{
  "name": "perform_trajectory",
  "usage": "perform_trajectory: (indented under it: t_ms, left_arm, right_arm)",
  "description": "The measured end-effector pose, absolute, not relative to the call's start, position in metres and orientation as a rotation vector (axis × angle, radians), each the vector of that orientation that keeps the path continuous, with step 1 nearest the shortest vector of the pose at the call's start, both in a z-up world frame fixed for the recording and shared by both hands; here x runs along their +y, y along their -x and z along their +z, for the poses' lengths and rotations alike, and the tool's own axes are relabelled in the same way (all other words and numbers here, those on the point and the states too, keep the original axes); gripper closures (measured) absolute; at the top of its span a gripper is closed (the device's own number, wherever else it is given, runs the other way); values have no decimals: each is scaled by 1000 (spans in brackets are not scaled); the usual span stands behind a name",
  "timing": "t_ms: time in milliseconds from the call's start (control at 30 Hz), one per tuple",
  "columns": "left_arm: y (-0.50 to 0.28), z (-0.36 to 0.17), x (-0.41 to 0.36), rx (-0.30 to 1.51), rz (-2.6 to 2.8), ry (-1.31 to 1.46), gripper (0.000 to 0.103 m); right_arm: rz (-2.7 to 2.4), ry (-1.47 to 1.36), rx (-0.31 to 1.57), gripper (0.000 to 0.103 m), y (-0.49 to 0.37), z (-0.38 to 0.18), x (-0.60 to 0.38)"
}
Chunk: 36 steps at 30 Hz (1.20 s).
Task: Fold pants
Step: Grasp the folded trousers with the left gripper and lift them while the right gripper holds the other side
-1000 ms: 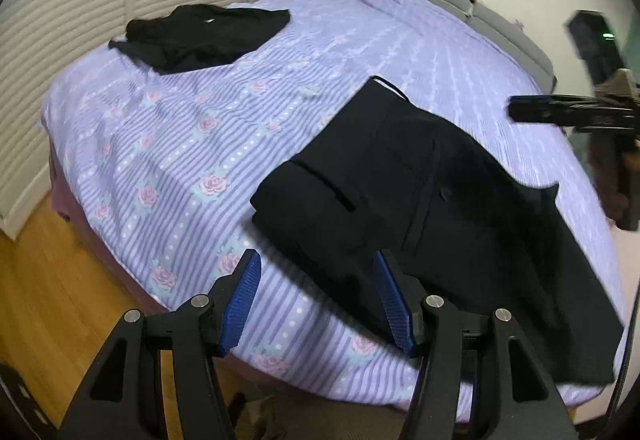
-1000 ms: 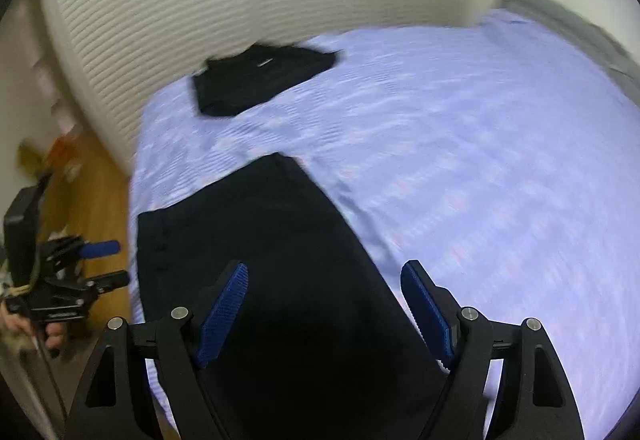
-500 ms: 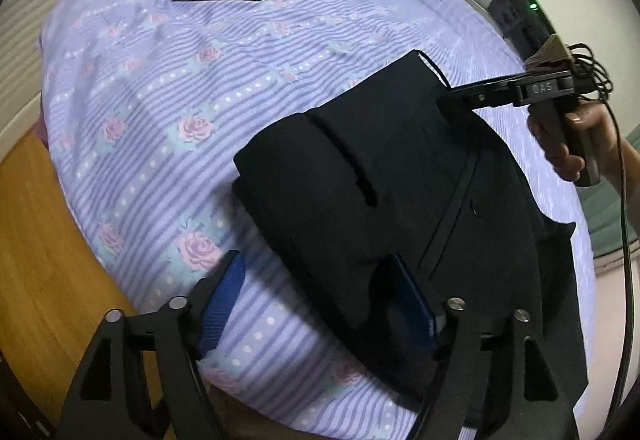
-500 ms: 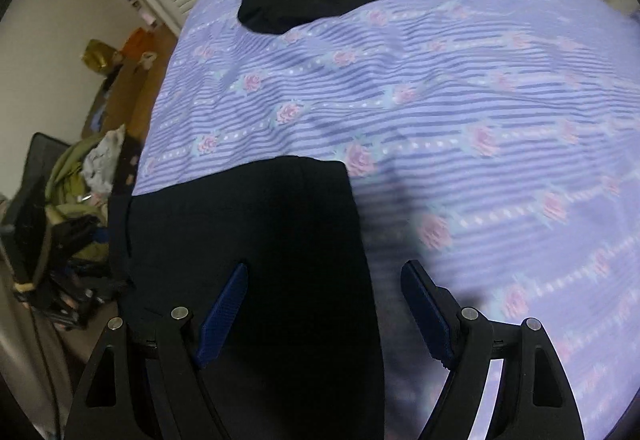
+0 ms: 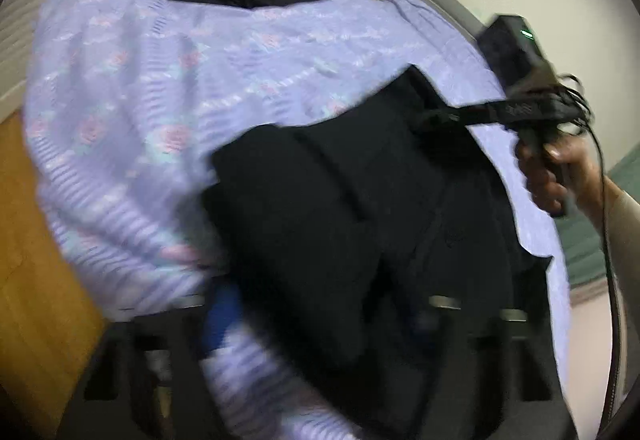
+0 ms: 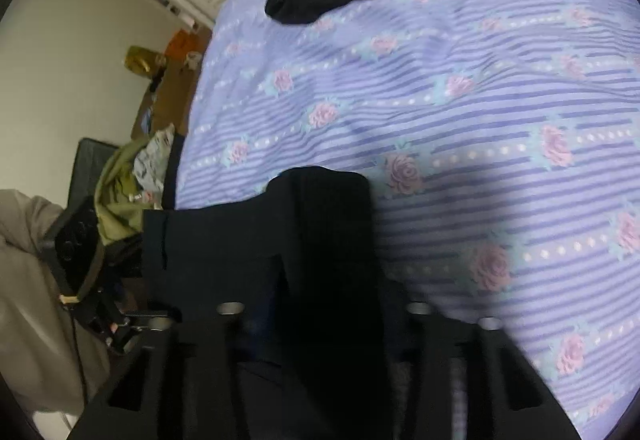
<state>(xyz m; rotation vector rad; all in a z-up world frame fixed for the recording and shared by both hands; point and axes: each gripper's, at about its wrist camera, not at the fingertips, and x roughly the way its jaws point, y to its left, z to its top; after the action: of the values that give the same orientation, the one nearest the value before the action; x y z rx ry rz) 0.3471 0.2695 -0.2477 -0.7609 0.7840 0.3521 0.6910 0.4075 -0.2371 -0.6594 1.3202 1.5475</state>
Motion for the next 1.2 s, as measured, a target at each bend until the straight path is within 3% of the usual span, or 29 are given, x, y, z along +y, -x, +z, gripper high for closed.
perform_trajectory:
  t_ms: [67, 267, 733, 1200]
  left_arm:
    - [-345, -245, 271, 782, 345, 749, 60]
    - [-333, -221, 257, 731, 329, 655, 78]
    - [-327, -170, 204, 577, 311, 404, 84]
    - [-311, -115, 60, 380, 172, 92, 84]
  right_arm:
    - [1553, 650, 1289, 81, -689, -227, 400]
    - [1592, 688, 1195, 83, -667, -187, 391]
    - [1557, 729, 1043, 84, -644, -116, 324]
    - [1423, 754, 896, 84, -618, -70, 174]
